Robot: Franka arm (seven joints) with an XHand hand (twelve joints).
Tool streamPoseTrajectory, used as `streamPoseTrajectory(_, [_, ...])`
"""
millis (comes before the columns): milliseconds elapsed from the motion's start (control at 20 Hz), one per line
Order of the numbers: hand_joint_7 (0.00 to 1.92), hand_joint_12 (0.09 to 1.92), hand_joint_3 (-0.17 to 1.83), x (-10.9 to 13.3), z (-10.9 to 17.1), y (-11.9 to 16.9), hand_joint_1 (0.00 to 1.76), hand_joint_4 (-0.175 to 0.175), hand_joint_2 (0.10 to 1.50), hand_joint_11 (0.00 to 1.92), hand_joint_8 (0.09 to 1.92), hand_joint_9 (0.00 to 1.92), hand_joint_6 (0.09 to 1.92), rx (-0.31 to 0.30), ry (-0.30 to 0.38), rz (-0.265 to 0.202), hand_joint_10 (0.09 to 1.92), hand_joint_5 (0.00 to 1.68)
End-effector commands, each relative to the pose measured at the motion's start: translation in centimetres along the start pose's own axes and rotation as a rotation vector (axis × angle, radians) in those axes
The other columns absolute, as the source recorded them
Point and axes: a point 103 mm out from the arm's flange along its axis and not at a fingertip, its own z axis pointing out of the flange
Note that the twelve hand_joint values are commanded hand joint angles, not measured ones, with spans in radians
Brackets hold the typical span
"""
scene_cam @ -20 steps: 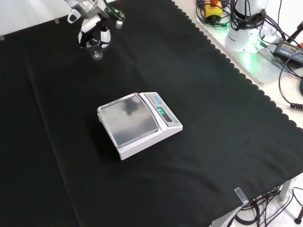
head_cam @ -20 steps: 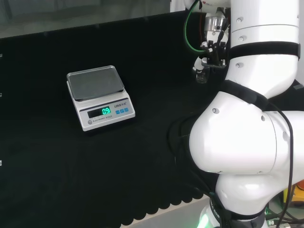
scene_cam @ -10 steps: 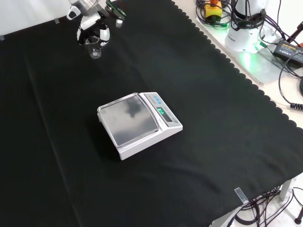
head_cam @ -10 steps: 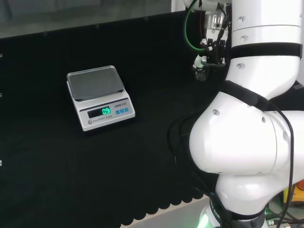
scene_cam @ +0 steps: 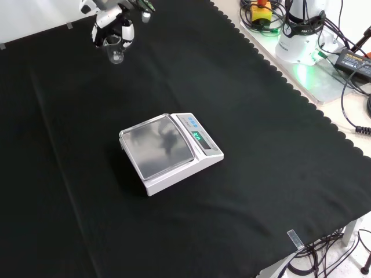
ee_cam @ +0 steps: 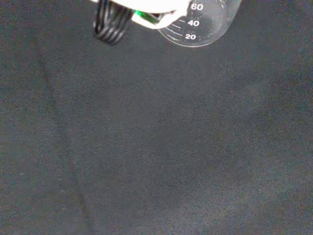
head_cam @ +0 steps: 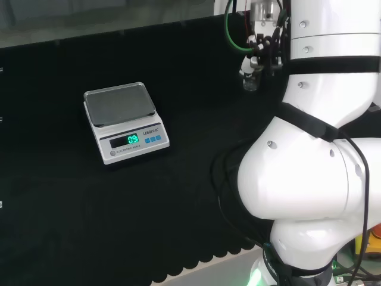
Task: Pick up the beaker.
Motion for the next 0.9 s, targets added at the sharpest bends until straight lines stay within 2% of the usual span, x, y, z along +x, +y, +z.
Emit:
streamPoseTrajectory(50, [0.63, 0.79, 0.81, 3.7, -4.3, -4.9, 1.28, -0.172, 0.77, 1.17, 0.91, 1.04, 0.88, -0.033, -0.063, -0.046, 0.53, 0.65])
streamPoseTrajectory(550, [0.63, 0.78, 0.82, 9.1, -7.7, -11.5, 1.28, -0.168, 0.77, 1.17, 0.93, 1.03, 0.90, -0.060, -0.145, -0.084, 0.56, 0.65])
streamPoseTrajectory(700, [0.63, 0.78, 0.82, 9.9, -8.0, -12.6, 1.28, -0.168, 0.76, 1.17, 0.93, 1.03, 0.90, -0.065, -0.157, -0.088, 0.57, 0.64])
streamPoseTrajectory(900, [0.63, 0.78, 0.83, 10.3, -7.9, -12.7, 1.29, -0.168, 0.76, 1.17, 0.93, 1.03, 0.90, -0.060, -0.167, -0.083, 0.57, 0.64])
